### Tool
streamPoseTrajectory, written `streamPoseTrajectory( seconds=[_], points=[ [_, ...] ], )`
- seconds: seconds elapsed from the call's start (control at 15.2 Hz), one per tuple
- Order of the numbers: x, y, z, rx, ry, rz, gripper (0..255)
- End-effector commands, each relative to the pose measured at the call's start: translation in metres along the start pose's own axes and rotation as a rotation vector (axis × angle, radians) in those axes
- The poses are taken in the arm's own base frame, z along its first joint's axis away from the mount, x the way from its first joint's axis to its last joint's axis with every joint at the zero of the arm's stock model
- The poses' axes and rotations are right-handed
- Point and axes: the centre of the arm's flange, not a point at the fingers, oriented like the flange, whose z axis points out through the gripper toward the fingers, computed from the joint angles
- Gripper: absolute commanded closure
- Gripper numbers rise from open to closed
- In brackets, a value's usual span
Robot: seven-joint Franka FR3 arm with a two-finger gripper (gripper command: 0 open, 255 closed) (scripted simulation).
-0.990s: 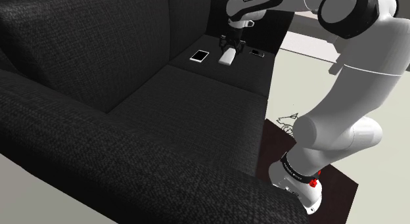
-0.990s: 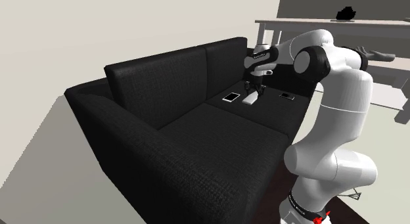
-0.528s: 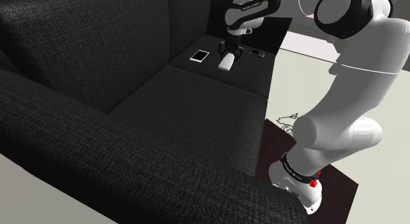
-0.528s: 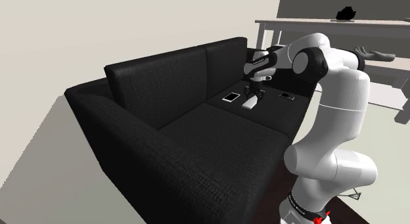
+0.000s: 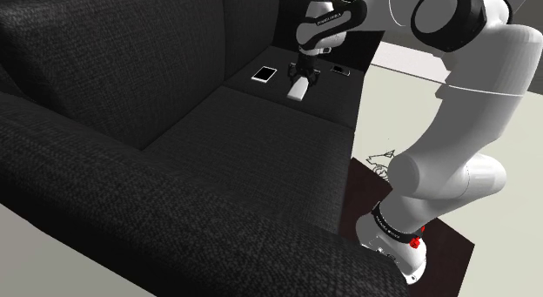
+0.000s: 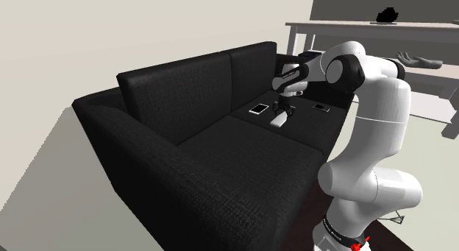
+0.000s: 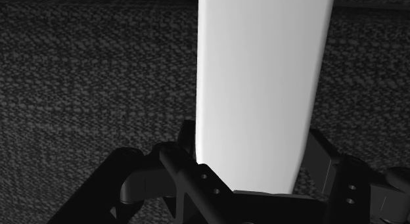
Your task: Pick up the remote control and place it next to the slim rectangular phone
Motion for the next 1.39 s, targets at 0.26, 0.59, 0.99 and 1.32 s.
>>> streamPoseTrajectory(
  seconds=[0.26,0.59,0.99,1.32],
  points=[
    [0.0,0.0,0.0,0.0,0.001,0.0,255],
    [0.0,0.0,0.0,0.0,0.001,0.0,0],
    [0.0,0.0,-0.05,0.0,0.001,0.0,0],
    [0.0,0.0,-0.05,0.0,0.001,0.0,0]
  ],
)
